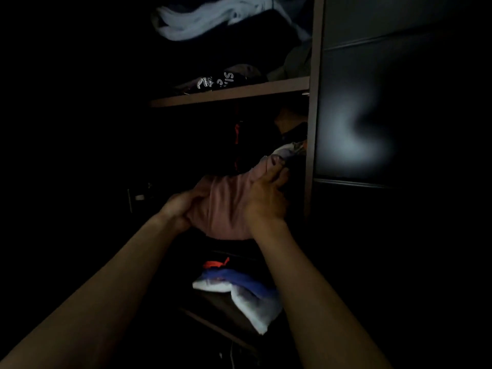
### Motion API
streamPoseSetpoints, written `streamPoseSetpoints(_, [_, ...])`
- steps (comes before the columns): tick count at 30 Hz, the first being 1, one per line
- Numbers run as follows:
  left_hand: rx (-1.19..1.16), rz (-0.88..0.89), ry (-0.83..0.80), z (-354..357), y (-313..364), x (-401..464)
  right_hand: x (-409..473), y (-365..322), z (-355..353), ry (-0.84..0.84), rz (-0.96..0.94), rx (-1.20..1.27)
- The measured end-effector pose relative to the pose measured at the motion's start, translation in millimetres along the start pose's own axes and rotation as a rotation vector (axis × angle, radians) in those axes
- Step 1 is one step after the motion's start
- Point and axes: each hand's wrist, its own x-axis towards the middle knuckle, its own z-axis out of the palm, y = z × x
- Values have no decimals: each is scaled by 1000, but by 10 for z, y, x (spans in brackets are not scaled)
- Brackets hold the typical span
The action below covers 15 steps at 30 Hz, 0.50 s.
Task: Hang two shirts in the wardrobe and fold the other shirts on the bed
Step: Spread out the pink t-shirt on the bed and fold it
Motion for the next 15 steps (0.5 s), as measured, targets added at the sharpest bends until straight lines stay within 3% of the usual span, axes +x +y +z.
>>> streamPoseSetpoints(3, [302,-161,-29,143,-319,455,203,199,113,-282,14,-55])
streamPoseSetpoints(6, [755,-257,17,114,-625,562,197,245,417,-530,102,-315])
streamPoseSetpoints(8, [799,-95,40,87,-676,619,173,215,700,-507,102,-383])
streamPoseSetpoints(11, [753,104,31,33,-615,682,64,229,855,-475,-48,-385])
streamPoseSetpoints(13, [915,287,56,-8,-559,753,61,269,864,-483,-55,-466])
streamPoseSetpoints(15, [922,422,18,11,-540,830,192,246,955,-490,9,-493])
